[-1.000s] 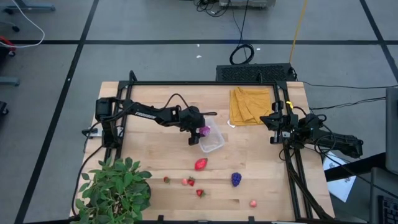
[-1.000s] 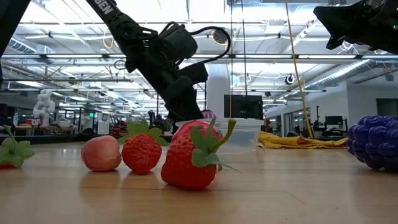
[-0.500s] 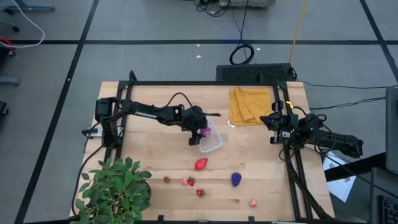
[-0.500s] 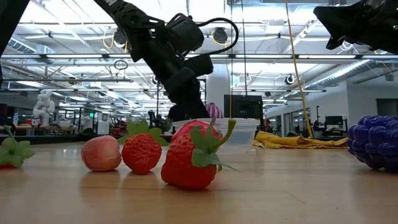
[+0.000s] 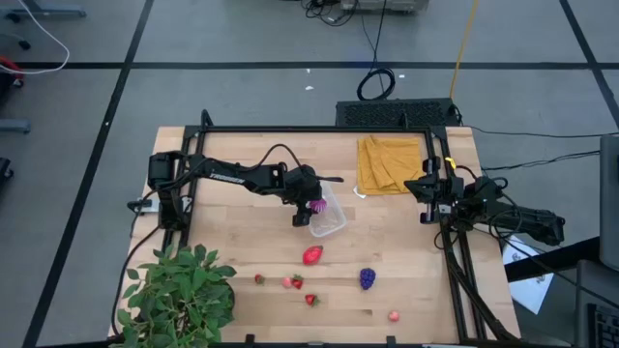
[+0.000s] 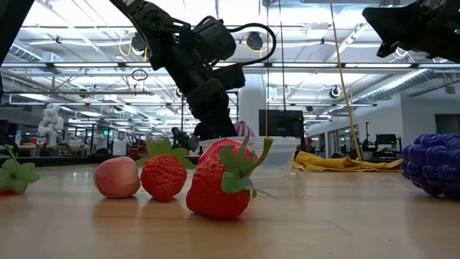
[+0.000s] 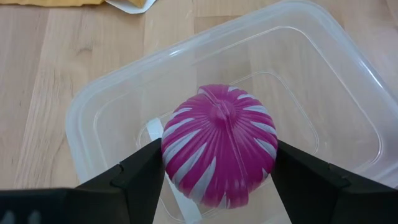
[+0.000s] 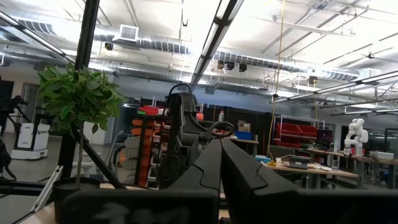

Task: Pick and placing Produce into tupperware
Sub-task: Put the violet onion into the transparent container, then put the purple grape into the transparent container

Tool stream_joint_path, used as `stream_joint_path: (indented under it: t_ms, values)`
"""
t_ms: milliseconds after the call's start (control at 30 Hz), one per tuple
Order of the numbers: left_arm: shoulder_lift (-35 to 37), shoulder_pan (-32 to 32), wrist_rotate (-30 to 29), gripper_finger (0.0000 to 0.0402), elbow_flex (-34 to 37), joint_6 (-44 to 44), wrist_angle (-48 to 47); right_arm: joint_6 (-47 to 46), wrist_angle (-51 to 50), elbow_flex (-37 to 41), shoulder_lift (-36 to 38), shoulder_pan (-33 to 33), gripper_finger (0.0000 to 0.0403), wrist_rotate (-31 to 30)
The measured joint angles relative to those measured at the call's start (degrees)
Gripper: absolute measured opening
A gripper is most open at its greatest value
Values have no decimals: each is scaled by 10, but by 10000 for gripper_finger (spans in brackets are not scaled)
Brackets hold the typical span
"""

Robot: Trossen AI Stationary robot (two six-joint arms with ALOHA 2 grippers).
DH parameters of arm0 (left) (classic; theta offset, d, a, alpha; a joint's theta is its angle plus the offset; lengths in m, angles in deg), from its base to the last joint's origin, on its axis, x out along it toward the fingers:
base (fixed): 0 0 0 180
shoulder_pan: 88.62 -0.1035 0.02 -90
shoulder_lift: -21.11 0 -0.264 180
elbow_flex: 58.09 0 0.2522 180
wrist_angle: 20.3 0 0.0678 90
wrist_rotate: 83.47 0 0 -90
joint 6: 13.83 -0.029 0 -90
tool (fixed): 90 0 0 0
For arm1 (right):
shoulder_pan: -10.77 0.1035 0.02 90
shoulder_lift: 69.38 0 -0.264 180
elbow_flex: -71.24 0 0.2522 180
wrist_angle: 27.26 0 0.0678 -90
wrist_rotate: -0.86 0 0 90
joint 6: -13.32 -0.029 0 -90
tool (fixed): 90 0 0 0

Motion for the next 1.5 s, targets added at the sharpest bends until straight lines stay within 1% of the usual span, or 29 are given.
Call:
stream_joint_path:
  t_ms: [233, 400, 533, 633, 867, 1233, 1500]
  values:
    - [0, 5, -1, 267, 0, -10, 5, 1, 0, 0, 0, 0, 0, 0]
    - [0, 10, -9, 278, -1, -16, 5, 1, 0, 0, 0, 0, 0, 0]
    - [0, 11, -31, 288, -27, -24, -28, 2, 0, 0, 0, 0, 0, 0]
    - [0, 12, -34, 291, -48, -28, -53, 2, 0, 0, 0, 0, 0, 0]
    - [0, 13, -34, 285, -59, -26, -73, 2, -2, 0, 0, 0, 0, 0]
    - [0, 16, -36, 286, -59, -31, -70, 1, -14, 0, 0, 0, 0, 0]
    - [34, 34, -38, 300, -60, -24, -41, 2, -10, 0, 0, 0, 0, 0]
